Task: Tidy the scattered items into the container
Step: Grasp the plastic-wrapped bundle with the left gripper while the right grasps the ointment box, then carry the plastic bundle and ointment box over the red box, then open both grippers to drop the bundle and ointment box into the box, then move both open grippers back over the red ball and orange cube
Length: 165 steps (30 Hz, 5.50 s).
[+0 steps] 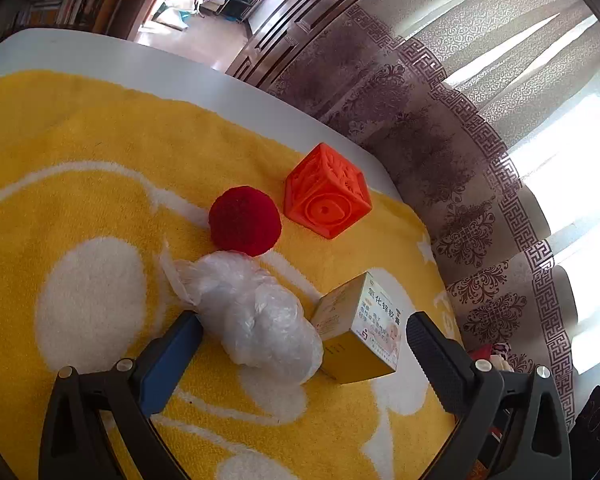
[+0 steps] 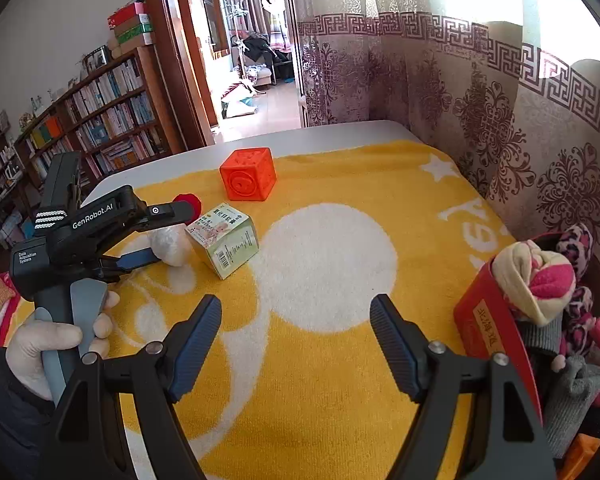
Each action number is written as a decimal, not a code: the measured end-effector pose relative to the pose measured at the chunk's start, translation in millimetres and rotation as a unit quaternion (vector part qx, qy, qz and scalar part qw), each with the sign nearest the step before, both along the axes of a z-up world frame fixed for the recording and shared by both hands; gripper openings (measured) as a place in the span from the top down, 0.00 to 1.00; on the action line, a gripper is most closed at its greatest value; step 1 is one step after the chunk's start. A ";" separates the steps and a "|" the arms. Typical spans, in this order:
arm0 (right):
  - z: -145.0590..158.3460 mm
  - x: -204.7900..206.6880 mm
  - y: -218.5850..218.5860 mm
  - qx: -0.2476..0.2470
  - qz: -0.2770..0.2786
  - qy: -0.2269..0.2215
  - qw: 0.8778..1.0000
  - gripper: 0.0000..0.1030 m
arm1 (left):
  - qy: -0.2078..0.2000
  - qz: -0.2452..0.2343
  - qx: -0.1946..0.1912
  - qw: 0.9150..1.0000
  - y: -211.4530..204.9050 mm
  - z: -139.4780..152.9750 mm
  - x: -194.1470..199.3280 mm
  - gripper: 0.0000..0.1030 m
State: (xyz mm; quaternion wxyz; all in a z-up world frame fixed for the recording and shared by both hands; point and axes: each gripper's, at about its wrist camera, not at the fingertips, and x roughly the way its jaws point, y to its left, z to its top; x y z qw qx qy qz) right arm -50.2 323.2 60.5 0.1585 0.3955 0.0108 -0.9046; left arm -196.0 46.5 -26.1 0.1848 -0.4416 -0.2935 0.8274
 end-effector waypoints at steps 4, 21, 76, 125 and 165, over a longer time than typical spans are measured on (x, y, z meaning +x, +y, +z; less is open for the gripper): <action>-3.3 -6.4 -5.0 -0.001 -0.002 -0.008 1.000 0.22 | 0.001 0.013 0.025 1.000 -11.1 -3.1 1.1 0.08; -11.8 -47.4 -40.6 -0.006 0.012 -0.024 1.000 0.22 | 0.002 0.054 0.028 0.998 -35.3 -1.8 11.6 0.57; 55.3 43.8 138.1 -0.024 -0.200 0.055 0.978 0.34 | 0.087 -0.004 -0.023 0.996 15.1 56.6 46.6 0.56; 33.0 100.3 258.4 -0.038 -0.248 0.071 0.965 0.28 | 0.131 -0.290 -0.059 0.946 304.0 94.0 133.8 0.01; 78.6 42.3 68.2 -0.050 -0.073 0.091 0.992 0.21 | 0.030 0.027 -0.218 0.975 -2.6 47.7 35.3 0.01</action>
